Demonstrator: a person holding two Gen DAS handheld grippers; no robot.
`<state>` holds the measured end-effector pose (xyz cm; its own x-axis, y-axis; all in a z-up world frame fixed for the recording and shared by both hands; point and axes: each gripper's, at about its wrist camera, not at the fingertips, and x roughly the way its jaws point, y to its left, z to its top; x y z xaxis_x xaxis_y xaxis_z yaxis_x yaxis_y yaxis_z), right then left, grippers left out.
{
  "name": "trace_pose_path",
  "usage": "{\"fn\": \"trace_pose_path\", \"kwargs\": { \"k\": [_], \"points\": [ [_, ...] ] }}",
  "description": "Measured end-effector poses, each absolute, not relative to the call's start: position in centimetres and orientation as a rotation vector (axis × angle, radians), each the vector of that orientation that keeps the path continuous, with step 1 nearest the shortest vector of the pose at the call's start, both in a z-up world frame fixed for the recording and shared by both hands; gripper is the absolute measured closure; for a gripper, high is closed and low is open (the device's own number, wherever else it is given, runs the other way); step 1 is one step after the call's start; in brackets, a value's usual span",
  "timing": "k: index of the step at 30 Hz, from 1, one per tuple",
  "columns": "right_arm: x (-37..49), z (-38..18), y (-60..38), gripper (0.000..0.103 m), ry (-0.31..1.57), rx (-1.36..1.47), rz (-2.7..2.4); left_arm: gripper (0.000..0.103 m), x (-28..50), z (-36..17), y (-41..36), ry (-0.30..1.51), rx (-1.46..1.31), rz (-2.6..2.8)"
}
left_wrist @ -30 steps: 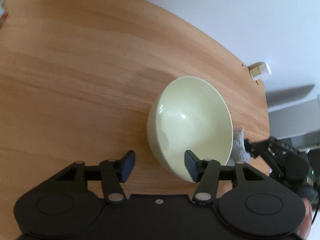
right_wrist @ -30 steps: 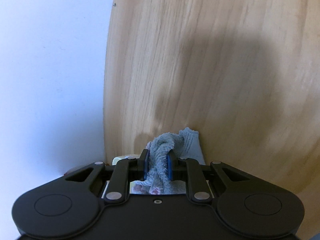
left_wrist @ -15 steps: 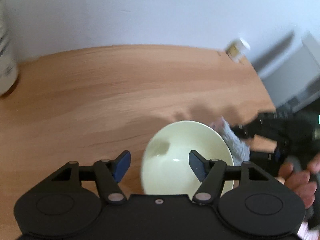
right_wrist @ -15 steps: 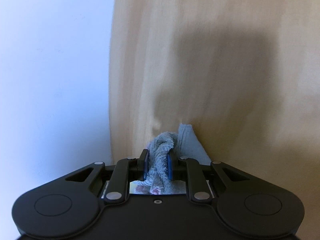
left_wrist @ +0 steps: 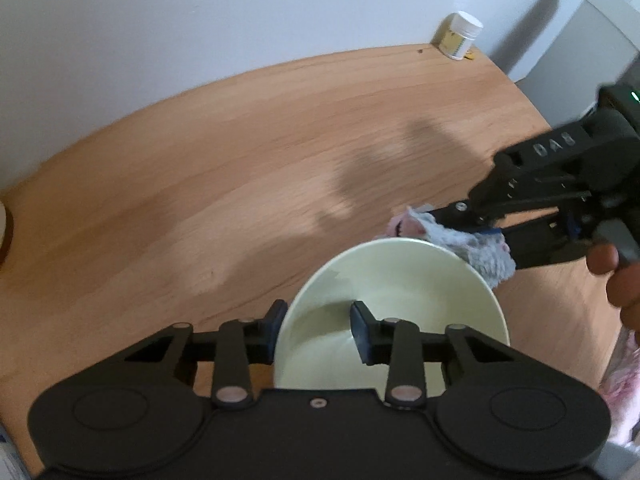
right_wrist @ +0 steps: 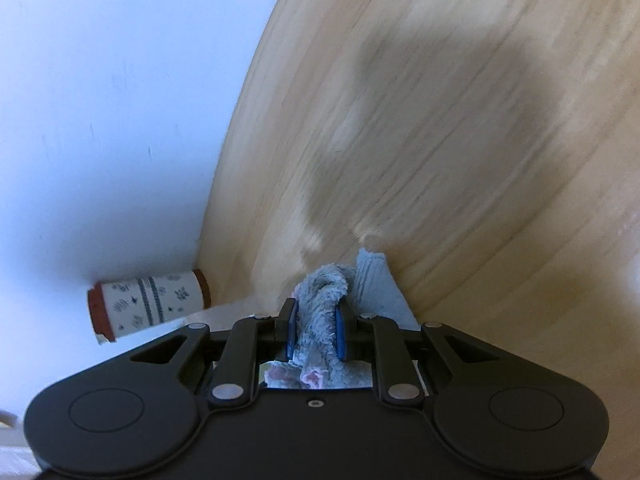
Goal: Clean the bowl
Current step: 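Bring the grey cloth in the right gripper over the bowl's opening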
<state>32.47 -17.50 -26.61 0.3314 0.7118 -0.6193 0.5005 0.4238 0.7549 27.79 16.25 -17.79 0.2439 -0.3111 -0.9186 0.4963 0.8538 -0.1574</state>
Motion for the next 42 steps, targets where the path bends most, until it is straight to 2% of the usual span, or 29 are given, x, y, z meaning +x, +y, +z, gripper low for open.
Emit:
{"fn": "trace_pose_path", "kwargs": {
  "k": [6, 15, 23, 28, 32, 42],
  "points": [
    [31.9, -26.6, -17.7, 0.082, 1.293, 1.192, 0.203, 0.068, 27.8, -18.3, 16.5, 1.224, 0.132, -0.522],
    [26.4, -27.6, -18.0, 0.083, 1.231, 1.322, 0.087, 0.066, 28.3, -18.9, 16.1, 1.265, 0.072, -0.483],
    [28.3, -27.7, -16.1, 0.083, 1.14, 1.342, 0.033, 0.065, 27.9, -19.1, 15.9, 1.267, 0.029, -0.422],
    [23.9, -27.8, -16.2, 0.083, 1.107, 1.43, -0.042, 0.065, 27.6, -19.1, 16.0, 1.259, 0.008, -0.397],
    [20.3, -28.7, -15.7, 0.083, 1.109, 1.59, -0.111, 0.065, 27.4, -19.0, 16.3, 1.251, -0.001, -0.39],
    [18.5, -29.0, -13.6, 0.083, 1.232, 1.572, -0.073, 0.065, 26.8, -18.9, 16.1, 1.249, 0.0, -0.374]
  ]
}}
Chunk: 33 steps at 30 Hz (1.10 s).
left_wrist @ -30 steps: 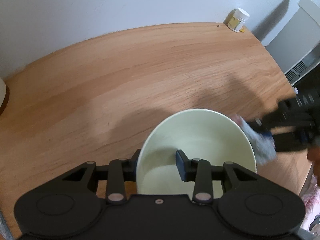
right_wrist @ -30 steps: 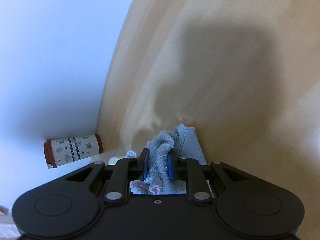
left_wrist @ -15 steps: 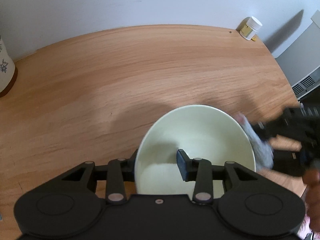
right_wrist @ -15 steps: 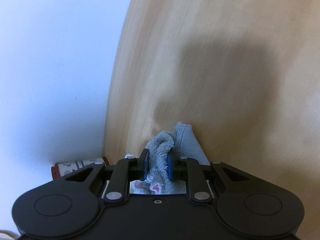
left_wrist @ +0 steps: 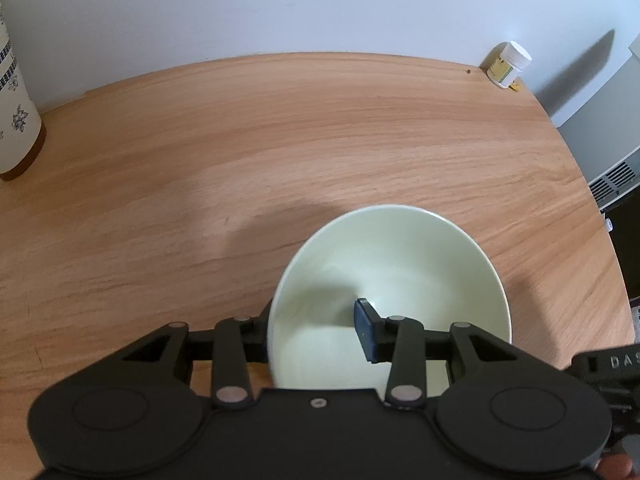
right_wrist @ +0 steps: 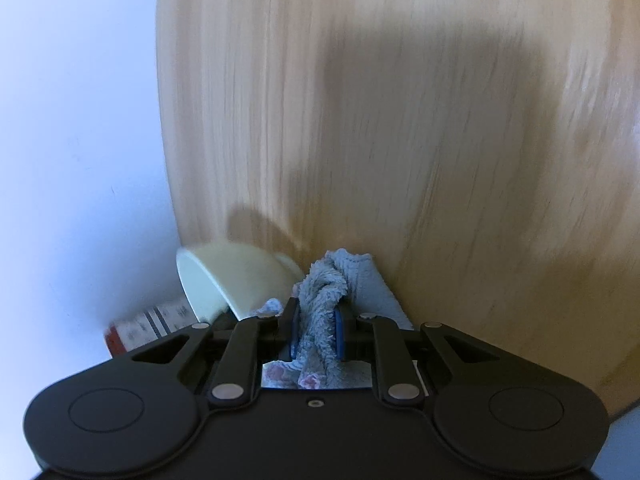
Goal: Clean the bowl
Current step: 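Bring the grey cloth in the right gripper over the bowl's opening, then push the cloth into the bowl with the right gripper while the left grasps the rim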
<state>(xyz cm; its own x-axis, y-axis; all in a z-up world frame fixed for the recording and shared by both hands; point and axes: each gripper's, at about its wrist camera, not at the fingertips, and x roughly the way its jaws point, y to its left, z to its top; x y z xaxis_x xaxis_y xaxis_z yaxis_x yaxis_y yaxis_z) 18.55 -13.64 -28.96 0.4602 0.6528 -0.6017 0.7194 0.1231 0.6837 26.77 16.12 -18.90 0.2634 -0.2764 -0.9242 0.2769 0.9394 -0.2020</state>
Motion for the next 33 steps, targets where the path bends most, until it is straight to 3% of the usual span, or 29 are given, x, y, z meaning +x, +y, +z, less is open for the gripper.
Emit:
{"fn": "trace_pose_path", "kwargs": {
  "k": [9, 21, 33],
  "points": [
    [17.5, -25.1, -14.2, 0.083, 1.217, 1.502, 0.064, 0.076, 25.7, -19.0, 16.5, 1.3, -0.072, -0.381],
    [21.3, -16.8, -15.6, 0.083, 1.054, 1.285, 0.299, 0.08, 23.5, -18.6, 16.4, 1.313, -0.115, -0.358],
    [23.5, -17.9, -14.3, 0.083, 1.162, 1.153, 0.451, 0.081, 20.1, -18.0, 15.0, 1.344, -0.162, -0.304]
  ]
}}
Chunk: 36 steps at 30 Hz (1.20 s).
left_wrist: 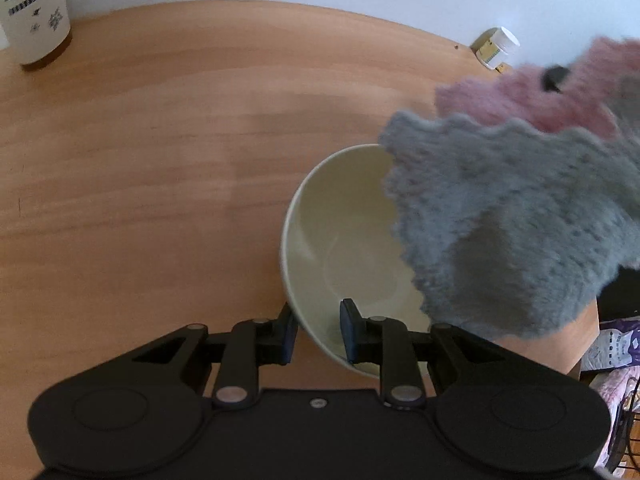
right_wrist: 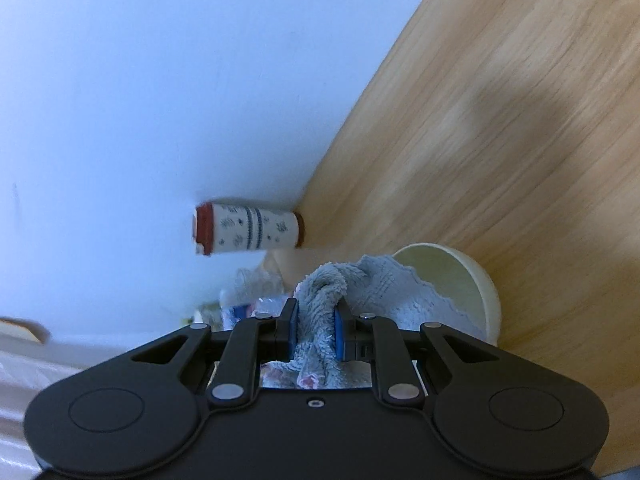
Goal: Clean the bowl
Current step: 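Push the cloth into the bowl with the right gripper while the left grasps the rim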
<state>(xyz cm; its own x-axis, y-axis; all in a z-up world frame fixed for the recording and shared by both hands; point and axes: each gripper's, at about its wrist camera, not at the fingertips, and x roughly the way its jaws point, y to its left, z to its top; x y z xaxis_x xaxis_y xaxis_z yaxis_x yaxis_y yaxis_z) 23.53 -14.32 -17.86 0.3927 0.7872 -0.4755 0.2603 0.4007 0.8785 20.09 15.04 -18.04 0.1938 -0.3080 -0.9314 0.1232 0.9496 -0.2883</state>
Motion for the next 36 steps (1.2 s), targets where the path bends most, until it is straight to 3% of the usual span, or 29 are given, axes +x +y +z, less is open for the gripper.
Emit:
{"fn": "trace_pose_path", "kwargs": {
  "k": [8, 10, 12, 14, 24, 26, 28, 30, 33, 36],
  "points": [
    [23.8, -17.4, -13.5, 0.083, 1.22, 1.159, 0.557, 0.078, 19.0, -17.5, 14.8, 1.366, -0.184, -0.278],
    [23.6, -16.6, -13.4, 0.083, 1.243, 1.143, 0.572, 0.067, 18.7, -17.0, 14.9, 1.369, -0.198, -0.284],
    [23.3, -16.0, -13.6, 0.083, 1.229, 1.096, 0.586, 0.05, 18.4, -16.6, 15.1, 1.359, -0.231, -0.291],
    [23.2, -16.2, -13.5, 0.083, 1.236, 1.038, 0.59, 0.044, 18.3, -16.4, 14.9, 1.355, -0.235, -0.267],
    [24.1, -20.5, -10.7, 0.08, 1.284, 0.682, 0.606, 0.027, 18.3, -15.0, 15.4, 1.345, -0.211, -0.195],
    [24.2, -20.0, -9.3, 0.074, 1.279, 0.56, 0.674, 0.025, 18.4, -14.8, 15.6, 1.34, -0.208, -0.173],
    [24.1, -19.1, -8.0, 0.059, 1.275, 0.432, 0.729, 0.023, 18.5, -14.7, 15.6, 1.327, -0.2, -0.144],
    [24.1, -17.7, -7.0, 0.053, 1.243, 0.305, 0.782, 0.019, 18.7, -14.7, 16.0, 1.318, -0.208, -0.119],
    [23.8, -15.0, -6.3, 0.029, 1.152, 0.101, 0.86, 0.014, 18.6, -14.4, 17.4, 1.304, -0.242, -0.074],
    [22.8, -13.0, -5.8, 0.023, 1.055, -0.116, 0.948, 0.007, 18.5, -14.1, 18.2, 1.299, -0.273, -0.054]
  ]
}}
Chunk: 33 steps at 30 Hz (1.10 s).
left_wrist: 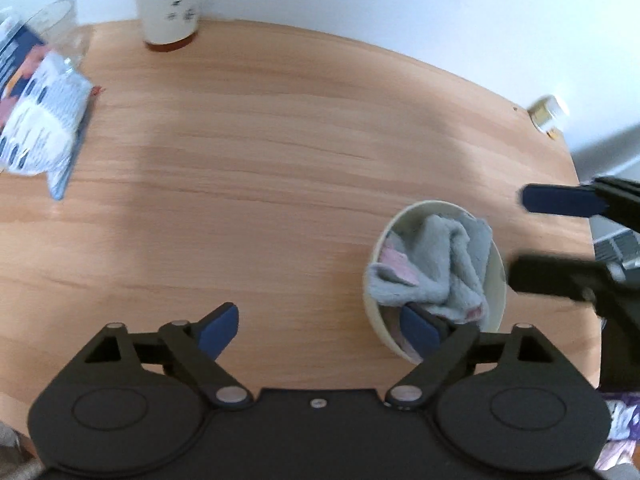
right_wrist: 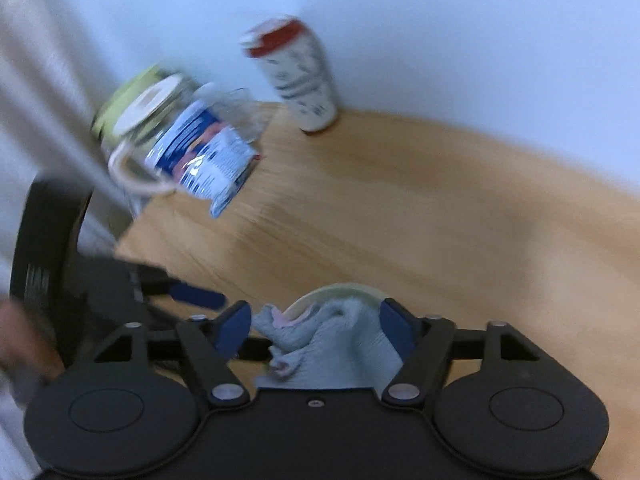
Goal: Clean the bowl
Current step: 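Push the cloth into the bowl with the right gripper while the left grasps the rim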
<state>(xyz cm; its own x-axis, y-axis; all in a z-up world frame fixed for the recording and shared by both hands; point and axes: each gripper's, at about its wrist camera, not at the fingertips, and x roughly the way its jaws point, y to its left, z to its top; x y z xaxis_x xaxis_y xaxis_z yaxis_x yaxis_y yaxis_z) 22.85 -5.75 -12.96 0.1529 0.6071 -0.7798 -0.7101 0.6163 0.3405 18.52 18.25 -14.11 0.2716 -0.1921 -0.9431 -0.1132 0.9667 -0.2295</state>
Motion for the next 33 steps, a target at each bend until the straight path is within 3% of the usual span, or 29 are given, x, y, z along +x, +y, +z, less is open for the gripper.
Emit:
{"fn": "trace_pose_path", "kwargs": {
  "k": [5, 8, 14, 19, 25, 33],
  "points": [
    [21.0, -12.3, -4.3, 0.023, 1.0, -0.409, 1.149, 0.003, 18.3, -14.1, 19.6, 1.277, -0.343, -0.011],
    [20.6, -13.2, -2.9, 0.036, 0.974, -0.534, 1.218, 0.002, 18.2, -14.0, 19.8, 1.256, -0.317, 0.026],
    [21.9, -15.3, -0.3, 0.044, 1.025, -0.616, 1.283, 0.002, 18.1, -14.2, 19.6, 1.247, -0.26, 0.04],
    [22.0, -17.6, 1.2, 0.078, 1.04, -0.738, 1.284, 0.002, 18.4, -14.8, 19.0, 1.243, -0.264, 0.018],
    [21.7, -18.9, 2.2, 0.078, 1.057, -0.801, 1.29, 0.002, 18.3, -14.8, 18.3, 1.229, -0.272, -0.001],
    [21.9, -18.7, 1.9, 0.084, 1.078, -0.687, 1.226, 0.007, 18.4, -14.7, 18.4, 1.195, -0.339, -0.034]
  ]
}}
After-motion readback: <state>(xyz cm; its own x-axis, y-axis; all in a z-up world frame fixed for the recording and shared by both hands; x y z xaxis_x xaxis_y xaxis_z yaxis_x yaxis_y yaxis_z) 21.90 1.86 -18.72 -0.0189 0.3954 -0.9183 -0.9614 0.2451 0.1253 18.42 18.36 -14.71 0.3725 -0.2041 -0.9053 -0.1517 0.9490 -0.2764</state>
